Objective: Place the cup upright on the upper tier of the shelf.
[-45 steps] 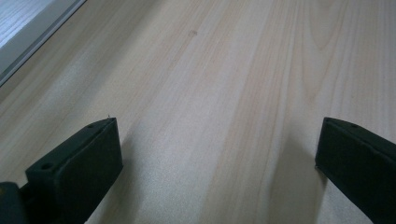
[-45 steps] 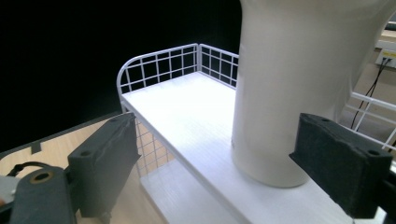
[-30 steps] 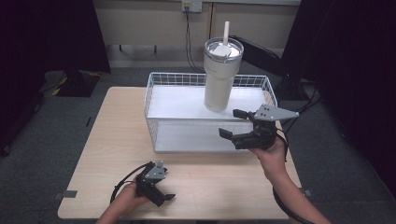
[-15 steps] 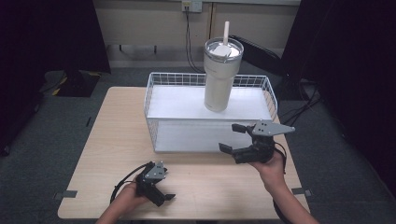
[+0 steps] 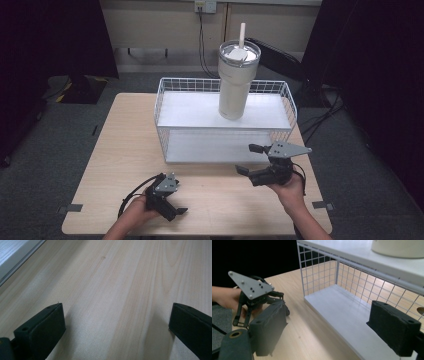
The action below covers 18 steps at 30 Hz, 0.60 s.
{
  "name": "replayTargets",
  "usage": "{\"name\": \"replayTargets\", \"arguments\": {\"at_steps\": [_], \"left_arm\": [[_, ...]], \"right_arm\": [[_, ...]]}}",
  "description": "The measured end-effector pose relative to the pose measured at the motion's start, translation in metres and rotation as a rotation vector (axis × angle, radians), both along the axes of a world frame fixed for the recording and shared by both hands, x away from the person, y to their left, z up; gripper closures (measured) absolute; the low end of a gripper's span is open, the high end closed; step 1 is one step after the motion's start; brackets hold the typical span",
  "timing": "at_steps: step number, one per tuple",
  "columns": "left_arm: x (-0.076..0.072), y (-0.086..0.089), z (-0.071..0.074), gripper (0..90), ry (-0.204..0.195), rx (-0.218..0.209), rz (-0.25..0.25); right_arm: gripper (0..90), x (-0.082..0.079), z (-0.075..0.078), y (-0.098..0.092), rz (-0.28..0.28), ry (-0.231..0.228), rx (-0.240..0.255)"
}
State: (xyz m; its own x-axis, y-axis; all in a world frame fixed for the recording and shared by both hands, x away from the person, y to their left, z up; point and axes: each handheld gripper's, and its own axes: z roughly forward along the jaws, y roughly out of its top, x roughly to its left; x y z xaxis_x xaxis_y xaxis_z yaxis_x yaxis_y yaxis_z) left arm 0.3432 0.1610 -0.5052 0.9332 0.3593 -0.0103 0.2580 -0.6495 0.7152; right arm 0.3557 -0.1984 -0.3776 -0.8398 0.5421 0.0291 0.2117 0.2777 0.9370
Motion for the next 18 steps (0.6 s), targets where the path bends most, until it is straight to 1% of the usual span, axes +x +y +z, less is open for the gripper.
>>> {"name": "replayTargets", "arguments": {"at_steps": [5,6,8,9,10,11,12,13,15,16,17,18], "left_arm": [[0.000,0.000,0.000,0.0,0.000,0.000,0.000],[0.000,0.000,0.000,0.0,0.000,0.000,0.000],[0.000,0.000,0.000,0.0,0.000,0.000,0.000],[0.000,0.000,0.000,0.0,0.000,0.000,0.000],[0.000,0.000,0.000,0.0,0.000,0.000,0.000],[0.000,0.000,0.000,0.0,0.001,0.000,0.001],[0.000,0.000,0.000,0.0,0.001,0.000,0.001],[0.000,0.000,0.000,0.0,0.000,0.000,0.000],[0.000,0.000,0.000,0.0,0.001,-0.001,0.001],[0.000,0.000,0.000,0.0,0.001,-0.001,0.001],[0.000,0.000,0.000,0.0,0.000,-0.001,0.001],[0.000,0.000,0.000,0.0,0.001,-0.001,0.001]], "right_arm": [[14.0,-0.003,-0.015,0.000,0.010,0.019,-0.021],[14.0,-0.004,-0.024,0.000,0.013,0.027,-0.032],[14.0,-0.006,-0.032,0.001,0.019,0.032,-0.047],[14.0,-0.006,-0.032,0.001,0.019,0.032,-0.047],[14.0,-0.009,-0.045,0.002,0.028,0.044,-0.069],[14.0,-0.010,-0.049,0.002,0.031,0.051,-0.072],[14.0,-0.010,-0.049,0.002,0.031,0.051,-0.072],[13.9,-0.010,-0.054,0.002,0.034,0.061,-0.075],[14.0,-0.012,-0.070,0.002,0.037,0.084,-0.082],[14.0,-0.012,-0.070,0.002,0.037,0.084,-0.082],[14.0,-0.013,-0.080,0.001,0.036,0.106,-0.096],[14.0,-0.013,-0.080,0.001,0.036,0.106,-0.096]]}}
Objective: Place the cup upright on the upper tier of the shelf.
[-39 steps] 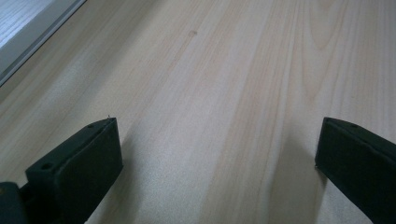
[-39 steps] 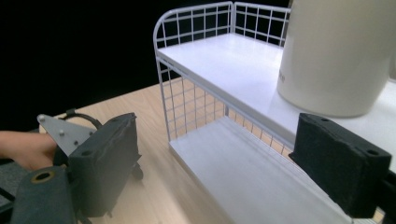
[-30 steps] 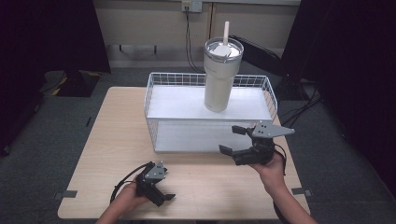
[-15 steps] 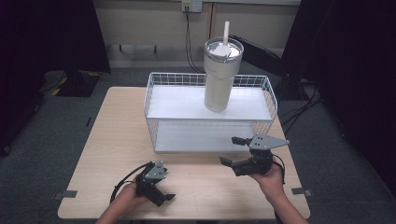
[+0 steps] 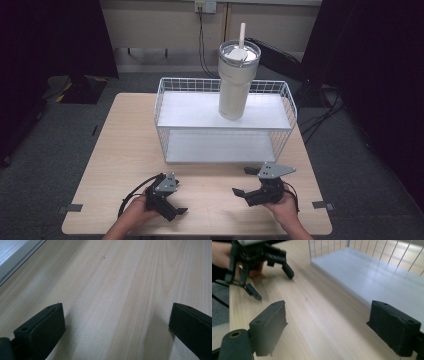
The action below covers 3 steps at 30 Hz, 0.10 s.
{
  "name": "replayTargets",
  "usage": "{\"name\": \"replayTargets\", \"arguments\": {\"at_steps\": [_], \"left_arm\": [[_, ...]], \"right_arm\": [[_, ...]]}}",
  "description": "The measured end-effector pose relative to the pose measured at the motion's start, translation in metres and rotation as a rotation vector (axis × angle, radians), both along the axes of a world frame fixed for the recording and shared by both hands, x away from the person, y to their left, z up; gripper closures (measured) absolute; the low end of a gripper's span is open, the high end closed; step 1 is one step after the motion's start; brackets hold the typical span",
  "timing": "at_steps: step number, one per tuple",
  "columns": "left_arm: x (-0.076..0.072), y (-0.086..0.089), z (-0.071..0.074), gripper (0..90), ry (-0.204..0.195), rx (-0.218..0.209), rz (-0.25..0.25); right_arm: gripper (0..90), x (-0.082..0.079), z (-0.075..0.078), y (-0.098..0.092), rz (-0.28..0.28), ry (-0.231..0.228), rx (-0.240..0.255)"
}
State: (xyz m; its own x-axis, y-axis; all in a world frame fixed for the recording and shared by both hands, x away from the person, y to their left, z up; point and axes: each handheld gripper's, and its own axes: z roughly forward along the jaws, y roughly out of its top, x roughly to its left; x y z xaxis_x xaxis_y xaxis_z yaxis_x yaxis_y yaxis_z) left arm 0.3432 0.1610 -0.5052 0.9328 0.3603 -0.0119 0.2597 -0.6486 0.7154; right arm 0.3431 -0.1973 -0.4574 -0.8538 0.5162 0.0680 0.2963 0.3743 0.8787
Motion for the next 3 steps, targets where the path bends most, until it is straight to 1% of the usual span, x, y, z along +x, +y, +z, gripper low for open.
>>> {"name": "replayTargets", "arguments": {"at_steps": [1,3], "left_arm": [[0.0000,0.0000,0.0000,0.0,0.000,0.000,0.000],[0.0000,0.0000,0.0000,0.0,-0.001,0.000,0.000]], "right_arm": [[14.0,-0.0006,-0.0067,-0.0004,-0.002,0.016,-0.010],[14.0,-0.0009,-0.0093,-0.0004,-0.001,0.018,-0.016]]}}
